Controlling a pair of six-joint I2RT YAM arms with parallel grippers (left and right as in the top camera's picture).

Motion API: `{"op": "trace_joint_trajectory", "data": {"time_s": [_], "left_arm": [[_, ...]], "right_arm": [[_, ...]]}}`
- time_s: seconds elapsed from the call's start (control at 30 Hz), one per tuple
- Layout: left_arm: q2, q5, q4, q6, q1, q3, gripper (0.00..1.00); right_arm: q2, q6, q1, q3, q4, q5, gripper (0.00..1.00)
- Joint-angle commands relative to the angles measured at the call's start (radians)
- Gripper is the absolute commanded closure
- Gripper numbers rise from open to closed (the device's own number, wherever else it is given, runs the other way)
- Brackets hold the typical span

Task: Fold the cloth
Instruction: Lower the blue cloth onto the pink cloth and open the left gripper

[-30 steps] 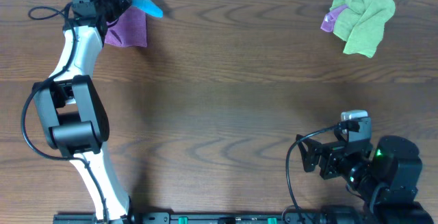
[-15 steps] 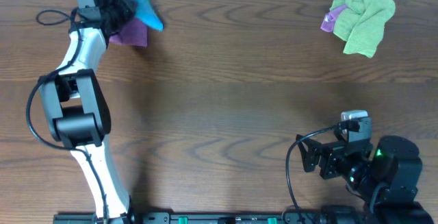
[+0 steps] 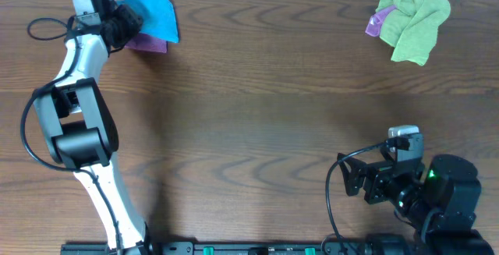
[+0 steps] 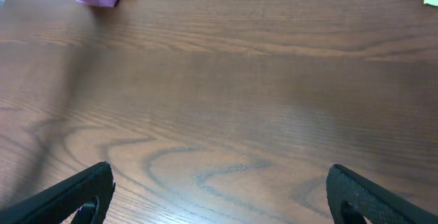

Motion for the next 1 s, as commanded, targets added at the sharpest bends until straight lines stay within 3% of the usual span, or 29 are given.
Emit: {"op": "trace_joint_trajectory", "data": {"time_s": [0.0,0.23,0.37,0.47,0.53,0.6,0.73,0.97], "left_arm": [[-0.004,-0.016,-0.009,0.040,0.016,0.021,0.94],[-0.004,-0.035,-0.012,0.044,0.038,0.021,0.91],[-0.004,-0.037,-0.017,0.044,0.053,0.021,0.65],[-0.005,-0.037,-0.040,0.046,0.067,0.021,0.58],[-0.005,-0.036,-0.060,0.051,0.079,0.021,0.48],[-0.008,-0.023,-0.076,0.059,0.094,0.021,0.27],[-0.030,-0.002,-0.104,0.085,0.124,0.021,0.04],[-0.121,-0.017,-0.117,0.126,0.158,0.021,0.05]], "right_arm": [[-0.003,0.013,-0.005,-0.004,0.001,-0.011,0.01],[-0.003,0.013,-0.005,-0.004,0.001,-0.011,0.01],[-0.003,0.013,-0.005,-0.004,0.001,-0.011,0.01],[-0.003,0.013,-0.005,-0.004,0.001,-0.011,0.01],[-0.003,0.013,-0.005,-0.004,0.001,-0.011,0.01],[-0.003,0.013,-0.005,-0.004,0.001,-0.011,0.01],[-0.003,0.013,-0.005,-0.004,0.001,-0.011,0.02],[-0.003,0.013,-0.005,-0.004,0.001,-0.011,0.01]]}}
